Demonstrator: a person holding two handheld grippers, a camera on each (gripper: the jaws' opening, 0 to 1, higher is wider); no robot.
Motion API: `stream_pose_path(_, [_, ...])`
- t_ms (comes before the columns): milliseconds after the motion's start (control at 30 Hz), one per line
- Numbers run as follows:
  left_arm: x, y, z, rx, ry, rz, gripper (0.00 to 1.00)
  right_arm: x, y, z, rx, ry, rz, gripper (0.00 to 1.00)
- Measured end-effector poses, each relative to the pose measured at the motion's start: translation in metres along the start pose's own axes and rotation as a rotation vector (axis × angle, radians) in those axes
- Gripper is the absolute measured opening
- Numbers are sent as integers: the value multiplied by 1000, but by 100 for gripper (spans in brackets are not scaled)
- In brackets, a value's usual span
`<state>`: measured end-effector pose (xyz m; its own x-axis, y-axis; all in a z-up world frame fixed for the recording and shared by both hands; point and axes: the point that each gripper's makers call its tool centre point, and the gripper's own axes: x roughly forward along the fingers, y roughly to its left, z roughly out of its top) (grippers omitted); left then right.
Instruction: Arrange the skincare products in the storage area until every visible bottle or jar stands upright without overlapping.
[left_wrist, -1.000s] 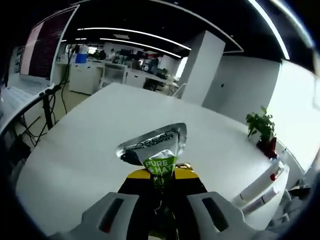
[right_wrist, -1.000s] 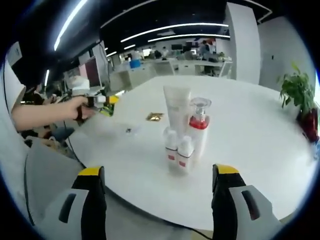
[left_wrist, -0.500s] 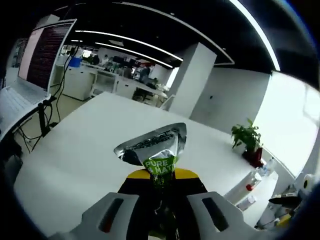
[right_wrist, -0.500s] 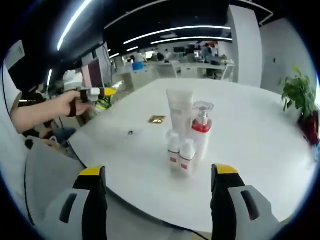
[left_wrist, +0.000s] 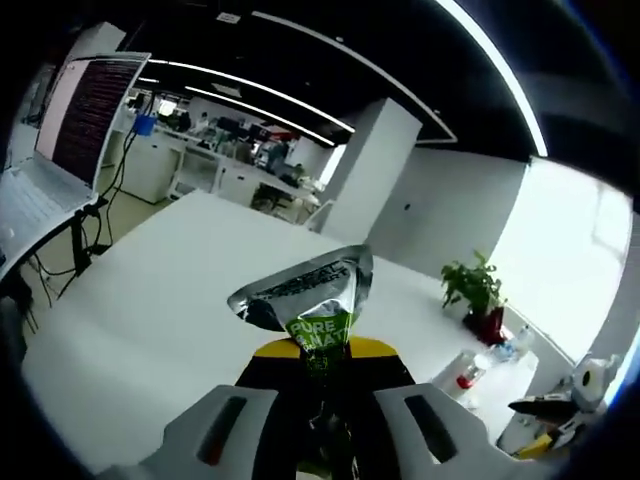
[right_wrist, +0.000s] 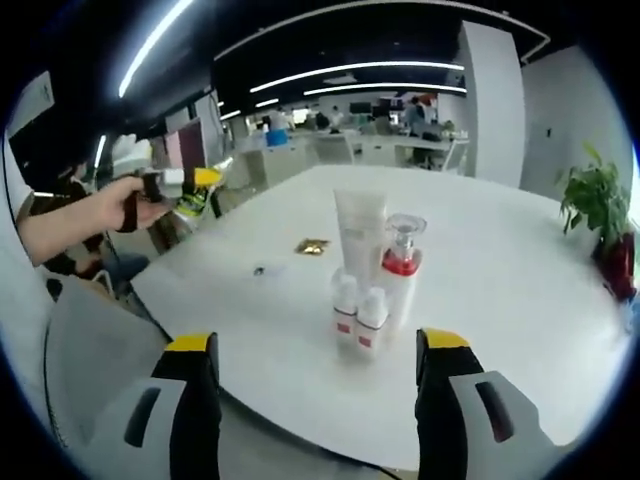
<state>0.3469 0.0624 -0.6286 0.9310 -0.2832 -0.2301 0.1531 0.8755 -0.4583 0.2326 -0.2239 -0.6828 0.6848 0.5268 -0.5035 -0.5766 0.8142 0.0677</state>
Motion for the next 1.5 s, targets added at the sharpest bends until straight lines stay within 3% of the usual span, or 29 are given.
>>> stream_pose_path(333, [-21,-19,-4,-13,-17,-55,8,-1,4,3,-36,-8,8,76])
stream_pose_path(633, [-35,-34,-3,-89,-37,-109,8,3,17,8,-45,-5,65,74])
stream_pose_path(733, [-39,-41,-5,-107,-38,-135,8,7,35,18,8,-40,132,72])
stream_pose_path(833, [-42,-48,-7,-99,-34,-160,8,12,53,30,-18,-53,173,71])
stream_pose_path(1067, [-50,-69,-7,-119,-36,-232,8,22,114,77,39,-162,378,66])
stream_pose_path(1167, [-54,-79,-7,-126,-34,-268,8,26,128,86,63,-187,433,62])
stream_pose_path(1267, [-56,-86,-8,-124,-29,-301,8,32,142,84,109,-165,498,55])
stream_pose_path(1500, [-61,-98,-8,-146,-23,-363,8,35,159,101,219,-214,580,40])
